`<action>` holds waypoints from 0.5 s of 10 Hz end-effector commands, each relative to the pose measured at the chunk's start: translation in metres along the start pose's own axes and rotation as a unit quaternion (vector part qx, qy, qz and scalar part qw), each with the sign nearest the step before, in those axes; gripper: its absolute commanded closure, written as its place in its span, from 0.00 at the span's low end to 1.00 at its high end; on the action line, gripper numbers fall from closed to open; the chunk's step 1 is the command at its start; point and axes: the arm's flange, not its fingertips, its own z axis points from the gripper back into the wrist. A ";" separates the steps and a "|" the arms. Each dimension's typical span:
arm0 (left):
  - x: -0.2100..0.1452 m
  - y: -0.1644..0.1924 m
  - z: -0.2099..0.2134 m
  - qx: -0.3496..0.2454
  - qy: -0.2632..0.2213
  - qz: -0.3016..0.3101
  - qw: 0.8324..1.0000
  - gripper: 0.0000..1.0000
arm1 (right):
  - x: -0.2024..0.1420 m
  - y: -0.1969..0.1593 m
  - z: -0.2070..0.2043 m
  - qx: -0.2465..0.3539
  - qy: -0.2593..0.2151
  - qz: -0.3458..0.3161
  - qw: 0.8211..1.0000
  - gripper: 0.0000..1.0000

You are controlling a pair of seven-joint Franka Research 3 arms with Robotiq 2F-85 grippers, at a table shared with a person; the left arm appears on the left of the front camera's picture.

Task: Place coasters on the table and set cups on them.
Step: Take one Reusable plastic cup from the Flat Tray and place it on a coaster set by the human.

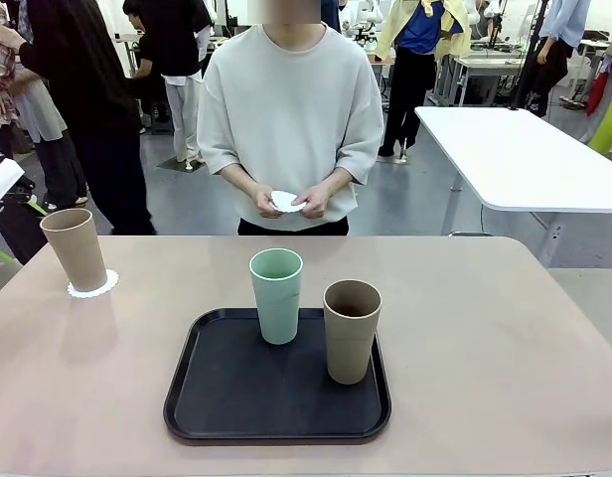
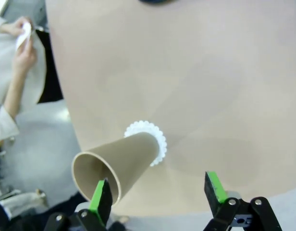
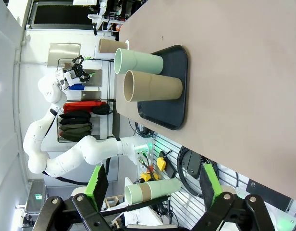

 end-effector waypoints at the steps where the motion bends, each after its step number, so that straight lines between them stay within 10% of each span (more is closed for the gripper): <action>1: -0.003 0.000 0.001 -0.006 0.002 -0.011 1.000 0.00 | 0.000 0.000 0.001 0.007 -0.001 0.003 1.000 0.00; 5: 0.057 -0.004 0.058 -0.032 0.086 0.123 0.988 0.00 | 0.000 0.000 0.001 0.007 -0.001 0.003 1.000 0.00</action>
